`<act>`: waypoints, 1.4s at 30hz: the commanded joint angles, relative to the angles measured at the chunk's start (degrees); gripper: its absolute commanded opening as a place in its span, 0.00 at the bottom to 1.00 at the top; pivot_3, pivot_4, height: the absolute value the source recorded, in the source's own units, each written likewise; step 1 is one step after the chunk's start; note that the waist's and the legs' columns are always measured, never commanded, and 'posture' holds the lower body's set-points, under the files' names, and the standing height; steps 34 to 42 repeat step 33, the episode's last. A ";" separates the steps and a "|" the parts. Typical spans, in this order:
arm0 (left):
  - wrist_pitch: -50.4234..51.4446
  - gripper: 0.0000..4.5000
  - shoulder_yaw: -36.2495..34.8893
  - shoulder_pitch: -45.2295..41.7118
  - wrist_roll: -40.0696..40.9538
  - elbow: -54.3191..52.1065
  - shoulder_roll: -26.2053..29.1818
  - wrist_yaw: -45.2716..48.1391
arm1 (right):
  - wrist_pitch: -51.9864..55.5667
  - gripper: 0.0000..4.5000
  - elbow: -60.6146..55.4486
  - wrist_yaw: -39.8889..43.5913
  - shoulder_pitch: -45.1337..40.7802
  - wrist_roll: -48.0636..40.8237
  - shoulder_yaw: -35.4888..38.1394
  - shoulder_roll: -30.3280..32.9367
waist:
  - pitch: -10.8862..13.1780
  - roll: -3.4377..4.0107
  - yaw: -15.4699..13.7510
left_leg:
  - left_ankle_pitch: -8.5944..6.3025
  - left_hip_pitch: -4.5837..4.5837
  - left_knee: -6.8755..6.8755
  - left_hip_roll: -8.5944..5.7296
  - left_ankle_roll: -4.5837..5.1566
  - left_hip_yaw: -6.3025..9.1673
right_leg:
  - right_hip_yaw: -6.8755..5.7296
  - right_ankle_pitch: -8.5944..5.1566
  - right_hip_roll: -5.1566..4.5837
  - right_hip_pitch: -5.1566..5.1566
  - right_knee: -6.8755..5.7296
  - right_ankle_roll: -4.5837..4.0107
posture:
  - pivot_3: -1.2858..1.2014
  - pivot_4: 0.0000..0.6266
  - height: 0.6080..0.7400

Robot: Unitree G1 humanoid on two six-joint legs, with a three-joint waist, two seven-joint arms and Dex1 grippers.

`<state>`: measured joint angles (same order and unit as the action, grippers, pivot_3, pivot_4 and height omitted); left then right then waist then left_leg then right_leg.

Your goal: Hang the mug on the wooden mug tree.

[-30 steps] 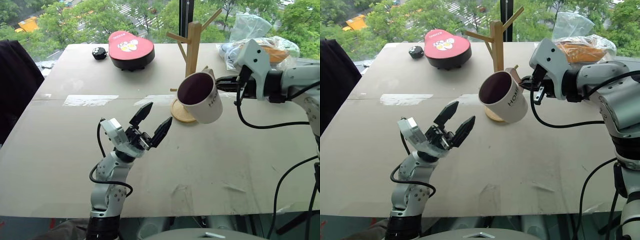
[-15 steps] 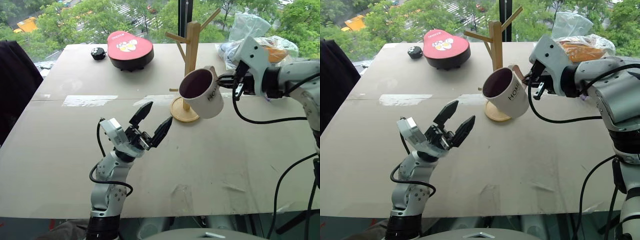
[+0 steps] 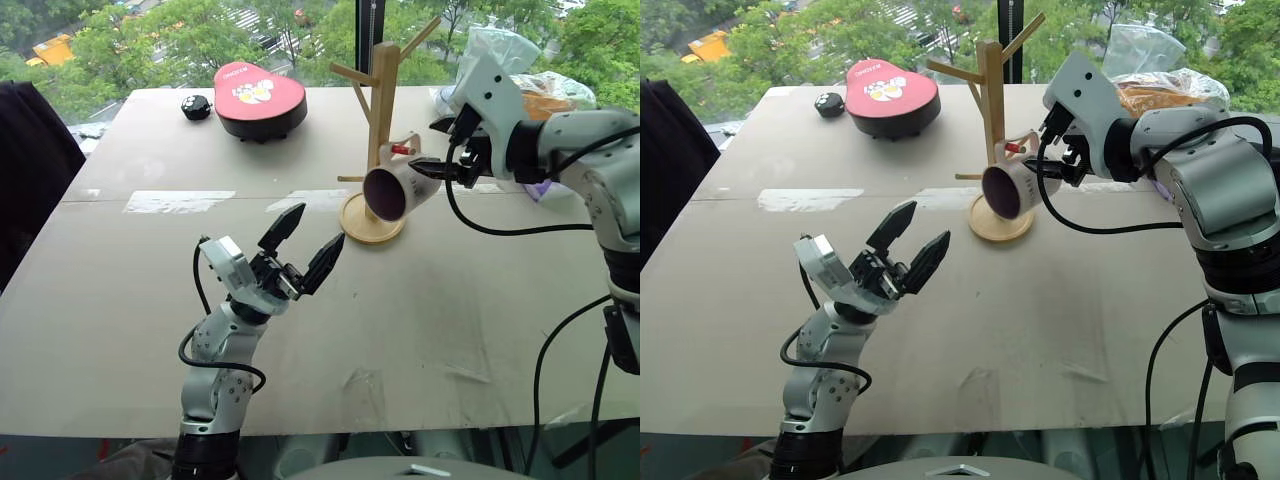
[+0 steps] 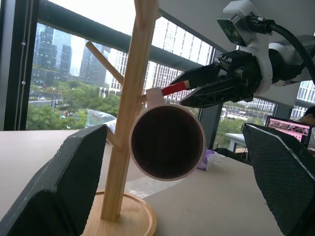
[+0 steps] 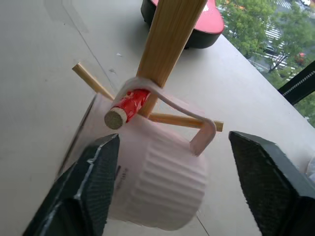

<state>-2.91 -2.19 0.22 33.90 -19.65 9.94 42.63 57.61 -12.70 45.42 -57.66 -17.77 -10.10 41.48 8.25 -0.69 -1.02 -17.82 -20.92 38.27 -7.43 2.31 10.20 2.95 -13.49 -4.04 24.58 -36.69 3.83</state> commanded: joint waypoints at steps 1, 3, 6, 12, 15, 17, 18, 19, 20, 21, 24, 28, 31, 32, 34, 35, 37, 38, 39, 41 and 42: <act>-0.97 1.00 0.08 -0.05 0.19 -1.85 0.41 0.10 | 1.66 0.99 -1.78 -1.15 0.38 -1.18 4.49 0.82 | 0.00 0.00 0.04 | 0.00 0.00 0.00 0.00 0.00 0.00 | 0.00 0.00 0.00 0.00 0.00 0.00 | 0.52 0.24 1.00; -0.92 1.00 0.12 -0.03 0.18 -1.83 0.54 0.17 | 3.95 0.99 -2.58 -1.57 2.03 -2.89 6.85 0.87 | 0.00 0.00 0.05 | 0.00 0.00 0.00 0.00 0.00 0.00 | 0.00 0.00 0.00 0.00 0.00 0.00 | 0.52 0.24 1.00; -0.73 1.00 0.16 0.18 -0.16 -1.53 1.20 0.51 | 8.37 0.99 -5.18 -1.38 6.77 -7.32 12.06 0.63 | -0.01 -0.02 0.01 | 0.00 0.00 -0.01 0.00 0.00 0.00 | 0.01 0.00 0.00 0.01 -0.01 0.00 | 0.52 0.24 1.00; 2.15 1.00 1.89 2.77 -5.53 0.71 6.33 0.49 | -6.53 0.99 -11.52 1.54 28.85 -11.92 22.05 -4.07 | -0.03 -0.05 0.06 | 0.00 0.02 -0.02 0.00 0.00 0.01 | 0.01 0.00 0.01 0.00 -0.03 0.00 | 0.52 0.24 1.00; 5.26 1.00 2.60 5.13 -8.34 1.82 9.23 -0.67 | -14.39 0.99 -13.11 1.58 39.88 -11.46 22.84 -6.96 | -0.16 -0.20 0.17 | 0.00 0.14 0.01 0.01 0.00 -0.10 | 0.08 0.06 0.04 -0.02 -0.11 0.08 | 0.52 0.24 1.00; 7.39 1.00 3.49 6.90 -10.80 2.30 11.03 -1.90 | -20.51 0.99 -12.40 1.53 47.07 -10.44 22.28 -9.78 | -0.19 -0.25 0.10 | 0.01 0.16 -0.03 0.03 0.00 -0.15 | 0.07 0.07 0.03 -0.01 -0.12 0.06 | 0.52 0.24 1.00; 7.85 1.00 4.03 7.89 -12.43 2.42 11.90 -2.35 | -23.89 0.99 -11.47 1.59 50.49 -9.44 21.74 -11.17 | -0.18 -0.23 0.11 | 0.00 0.21 0.01 0.04 0.00 -0.12 | 0.04 0.07 0.06 -0.07 -0.12 0.06 | 0.52 0.24 1.00; 7.81 1.00 4.70 8.74 -14.47 2.71 12.69 -2.79 | -27.37 0.99 -10.05 1.51 53.27 -8.18 21.17 -12.49 | -0.16 -0.19 0.12 | 0.00 0.20 -0.01 0.04 0.00 -0.13 | 0.06 0.07 0.04 -0.06 -0.12 0.06 | 0.52 0.24 1.00; 7.40 1.00 5.56 9.61 -17.43 3.06 13.52 -3.68 | -31.73 0.99 -7.95 1.57 56.16 -6.36 20.41 -13.65 | -0.14 -0.17 0.12 | 0.00 0.20 0.03 0.03 0.00 -0.17 | 0.09 0.07 0.03 -0.06 -0.14 0.06 | 0.52 0.24 1.00; 6.89 1.00 6.42 10.29 -20.57 3.55 14.16 -5.00 | -36.14 0.99 -5.48 2.13 58.83 -5.44 20.05 -15.22 | -0.15 -0.18 0.11 | 0.00 0.20 0.03 0.02 0.00 -0.21 | 0.12 0.09 0.03 -0.06 -0.14 0.07 | 0.52 0.24 1.00; 7.24 1.00 8.12 11.58 -24.34 4.36 14.63 -6.97 | -48.84 0.99 1.52 4.23 63.90 -3.00 19.30 -18.29 | -0.12 -0.06 0.09 | 0.00 0.39 0.02 0.00 0.00 -0.25 | 0.15 0.14 0.04 -0.23 -0.12 0.09 | 0.52 0.24 1.00; 6.91 1.00 8.97 12.70 -25.76 4.24 14.35 -7.61 | -58.32 0.99 7.54 6.56 64.08 -2.83 19.66 -19.27 | -0.11 0.32 0.33 | -0.02 1.22 -0.23 0.02 0.02 -0.32 | 0.26 0.13 0.04 -0.99 -0.06 0.10 | 0.52 0.24 1.00; 8.44 1.00 9.59 11.96 -25.80 3.24 14.04 -7.87 | -59.12 0.99 11.10 6.98 61.73 -4.02 20.73 -18.07 | -0.15 0.35 0.27 | -0.02 1.28 -0.22 0.03 0.02 -0.31 | 0.24 0.13 0.06 -1.00 -0.07 0.11 | 0.52 0.24 1.00; 9.30 1.00 9.50 11.59 -24.96 2.80 13.71 -7.84 | -59.16 0.99 11.84 6.83 61.29 -4.37 21.07 -17.90 | -0.16 0.35 0.22 | -0.02 1.28 -0.22 0.03 0.02 -0.31 | 0.23 0.13 0.06 -1.00 -0.07 0.11 | 0.52 0.24 1.00; 10.29 1.00 9.51 11.18 -24.66 2.23 13.76 -7.86 | -59.14 0.99 12.40 6.82 61.05 -4.74 21.25 -17.78 | -0.16 0.35 0.22 | -0.02 1.27 -0.22 0.03 0.02 -0.30 | 0.23 0.13 0.06 -0.99 -0.07 0.10 | 0.52 0.24 1.00; 10.29 1.00 9.51 11.18 -24.66 2.23 13.76 -7.86 | -59.14 0.99 12.40 6.82 61.05 -4.74 21.25 -17.78 | -0.16 0.35 0.22 | -0.02 1.27 -0.22 0.03 0.02 -0.30 | 0.23 0.13 0.06 -0.99 -0.07 0.10 | 0.52 0.24 1.00; 10.29 1.00 9.51 11.18 -24.66 2.23 13.76 -7.86 | -59.14 0.99 12.40 6.82 61.05 -4.74 21.25 -17.78 | -0.16 0.35 0.22 | -0.02 1.27 -0.22 0.03 0.02 -0.30 | 0.23 0.13 0.06 -0.99 -0.07 0.10 | 0.52 0.24 1.00; 10.29 1.00 9.51 11.18 -24.66 2.23 13.76 -7.86 | -59.14 0.99 12.40 6.82 61.05 -4.74 21.25 -17.78 | -0.16 0.35 0.22 | -0.02 1.27 -0.22 0.03 0.02 -0.30 | 0.23 0.13 0.06 -0.99 -0.07 0.10 | 0.52 0.24 1.00; 10.29 1.00 9.51 11.18 -24.66 2.23 13.76 -7.86 | -59.14 0.99 12.40 6.82 61.05 -4.74 21.25 -17.78 | -0.16 0.35 0.22 | -0.02 1.27 -0.22 0.03 0.02 -0.30 | 0.23 0.13 0.06 -0.99 -0.07 0.10 | 0.52 0.24 1.00; 10.29 1.00 9.51 11.18 -24.66 2.23 13.76 -7.86 | -59.14 0.99 12.40 6.82 61.05 -4.74 21.25 -17.78 | -0.16 0.35 0.22 | -0.02 1.27 -0.22 0.03 0.02 -0.30 | 0.23 0.13 0.06 -0.99 -0.07 0.10 | 0.52 0.24 1.00; 10.29 1.00 9.51 11.18 -24.66 2.23 13.76 -7.86 | -59.14 0.99 12.40 6.82 61.05 -4.74 21.25 -17.78 | -0.16 0.35 0.22 | -0.02 1.27 -0.22 0.03 0.02 -0.30 | 0.23 0.13 0.06 -0.99 -0.07 0.10 | 0.52 0.24 1.00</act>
